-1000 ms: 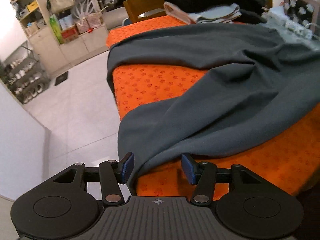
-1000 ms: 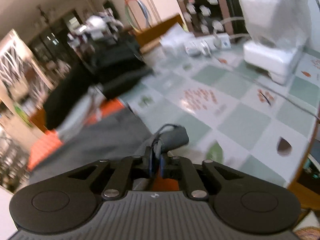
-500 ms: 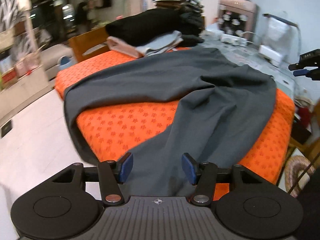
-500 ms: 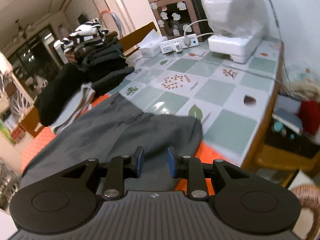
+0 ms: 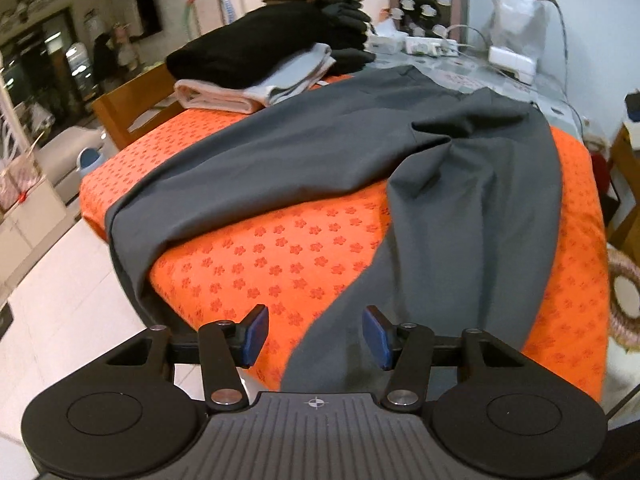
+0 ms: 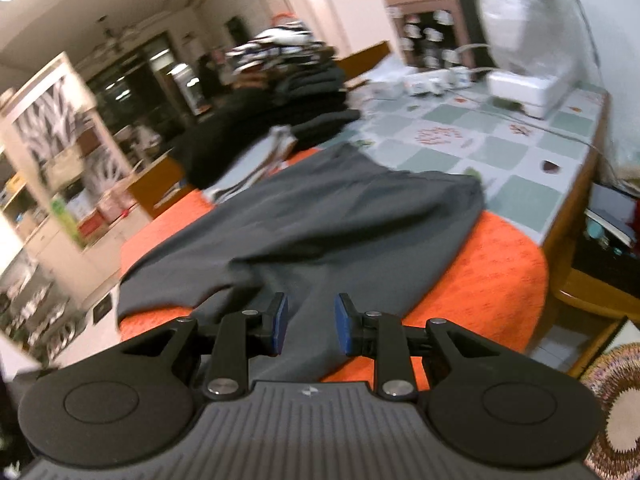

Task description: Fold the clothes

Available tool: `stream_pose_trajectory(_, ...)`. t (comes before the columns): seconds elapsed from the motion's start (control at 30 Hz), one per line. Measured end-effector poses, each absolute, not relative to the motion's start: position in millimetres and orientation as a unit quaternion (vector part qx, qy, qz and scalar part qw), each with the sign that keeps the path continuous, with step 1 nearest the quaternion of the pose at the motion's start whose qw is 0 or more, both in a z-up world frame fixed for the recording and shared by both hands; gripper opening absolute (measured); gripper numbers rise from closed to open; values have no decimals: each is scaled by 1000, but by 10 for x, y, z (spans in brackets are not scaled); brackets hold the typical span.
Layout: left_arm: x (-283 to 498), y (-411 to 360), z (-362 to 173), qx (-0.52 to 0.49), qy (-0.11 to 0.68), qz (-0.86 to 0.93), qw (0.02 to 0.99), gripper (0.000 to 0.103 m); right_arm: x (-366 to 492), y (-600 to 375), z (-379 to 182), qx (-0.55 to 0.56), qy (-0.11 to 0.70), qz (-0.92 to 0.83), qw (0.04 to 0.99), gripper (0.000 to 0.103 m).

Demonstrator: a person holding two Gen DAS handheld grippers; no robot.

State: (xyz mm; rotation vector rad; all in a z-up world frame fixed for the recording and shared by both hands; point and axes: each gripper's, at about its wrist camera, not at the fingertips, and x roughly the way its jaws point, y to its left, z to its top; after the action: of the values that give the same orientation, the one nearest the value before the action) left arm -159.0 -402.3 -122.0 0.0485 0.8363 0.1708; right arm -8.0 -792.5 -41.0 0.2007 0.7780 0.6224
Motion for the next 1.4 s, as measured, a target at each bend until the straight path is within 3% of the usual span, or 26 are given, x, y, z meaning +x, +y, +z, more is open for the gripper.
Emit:
stream_pose_trajectory(0.47,-1059,-3296,-1230,66,366,-161,914,56,-1190,-6490,-548,107,368,214,899,30)
stream_pose_trajectory(0.6,-982,-3065,-1187,62,359,-199,910,56,-1434,-5998,-754,118,390,171,897,35)
stream_pose_trajectory(0.8,-944,-2855,-1181,45,359,-225,905,57,-1574,-5221,-1065,63,414,158,894,45)
stream_pose_trajectory(0.97,-969,-2795,-1170,40,356,-235,904,57,-1541,-4818,-1290,5,417,129,899,45)
stream_pose_trajectory(1.03,-996,-2785,-1174,36,354,-238,904,57,-1533,-4770,-1377,-18,421,112,900,42)
stream_pose_trajectory(1.07,-1012,-2784,-1177,35,353,-239,904,57,-1531,-4759,-1415,-26,423,104,900,28)
stream_pose_trajectory(1.1,-1027,-2783,-1180,33,353,-240,904,57,-1536,-4791,-1437,-21,426,101,899,6)
stream_pose_trajectory(1.13,-1043,-2781,-1182,31,352,-241,904,57,-1541,-4823,-1458,-15,429,99,898,2)
stream_pose_trajectory(1.4,-1138,-2903,-1287,-4,370,-283,885,57,-1662,-5478,-1381,194,412,58,888,2)
